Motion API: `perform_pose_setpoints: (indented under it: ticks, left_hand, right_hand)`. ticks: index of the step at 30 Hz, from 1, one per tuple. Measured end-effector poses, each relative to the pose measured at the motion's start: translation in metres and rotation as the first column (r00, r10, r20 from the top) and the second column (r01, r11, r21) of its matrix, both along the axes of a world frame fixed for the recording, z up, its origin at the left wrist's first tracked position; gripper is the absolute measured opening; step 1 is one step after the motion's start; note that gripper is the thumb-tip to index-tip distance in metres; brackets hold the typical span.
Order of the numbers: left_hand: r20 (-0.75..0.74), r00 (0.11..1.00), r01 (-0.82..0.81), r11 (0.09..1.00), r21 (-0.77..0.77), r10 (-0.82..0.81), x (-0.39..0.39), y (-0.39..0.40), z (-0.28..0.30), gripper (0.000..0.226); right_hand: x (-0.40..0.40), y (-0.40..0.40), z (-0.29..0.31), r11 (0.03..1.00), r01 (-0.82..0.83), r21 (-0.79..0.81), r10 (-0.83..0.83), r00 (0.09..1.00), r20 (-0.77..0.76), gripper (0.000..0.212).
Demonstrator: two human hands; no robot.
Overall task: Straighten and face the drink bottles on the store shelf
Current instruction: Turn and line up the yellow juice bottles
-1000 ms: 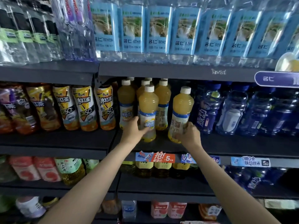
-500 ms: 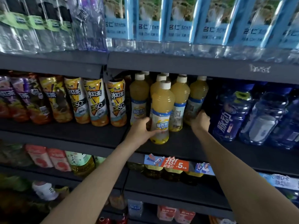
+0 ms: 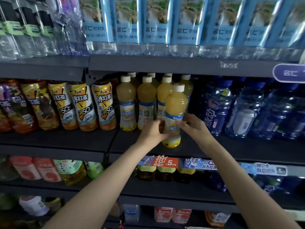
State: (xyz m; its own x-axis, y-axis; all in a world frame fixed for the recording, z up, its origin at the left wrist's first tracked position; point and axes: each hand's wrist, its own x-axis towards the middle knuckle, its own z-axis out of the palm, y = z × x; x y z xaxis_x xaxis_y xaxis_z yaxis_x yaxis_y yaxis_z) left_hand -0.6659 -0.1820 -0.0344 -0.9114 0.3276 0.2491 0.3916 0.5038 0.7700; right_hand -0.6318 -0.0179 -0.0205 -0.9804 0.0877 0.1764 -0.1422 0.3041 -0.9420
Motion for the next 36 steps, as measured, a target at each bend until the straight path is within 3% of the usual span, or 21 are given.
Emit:
perform_pose_setpoints:
  ticks: [3,6,10,14,18,22,36]
  left_hand:
    - [-0.034,0.999,0.031,0.999,-0.021,-0.031,0.001,0.015,-0.002,0.055]
    - [-0.087,0.993,-0.089,0.995,-0.054,0.084,-0.003,0.01,-0.004,0.052]
    - [-0.133,0.955,-0.277,0.957,-0.089,0.264,-0.012,0.009,0.0,0.057]
    - [-0.129,0.946,-0.317,0.931,-0.181,0.297,-0.025,0.029,0.004,0.072]
    - [-0.046,0.93,-0.367,0.922,-0.121,0.364,-0.037,0.048,0.0,0.058]
    - [-0.155,0.9,-0.432,0.881,-0.192,0.408,-0.039,0.05,-0.01,0.045]
    - [-0.26,0.847,-0.522,0.817,-0.246,0.463,-0.029,0.046,-0.019,0.056]
  right_hand:
    - [-0.003,0.009,-0.001,0.965,0.082,0.248,-0.076,0.996,-0.035,0.043]
    - [-0.003,0.008,-0.008,0.916,0.08,0.392,-0.078,0.997,-0.022,0.061]
    - [-0.01,0.0,-0.022,0.952,0.11,0.287,-0.12,0.993,0.018,0.06]
    - [-0.019,0.007,-0.026,0.932,0.245,0.268,-0.241,0.969,-0.047,0.054]
    - [-0.029,0.019,-0.031,0.895,0.373,0.245,-0.368,0.927,-0.068,0.058]
    - [-0.039,0.019,-0.034,0.884,0.376,0.279,-0.364,0.927,-0.097,0.051]
    - [-0.05,0.001,-0.034,0.87,0.401,0.288,-0.395,0.915,-0.082,0.051]
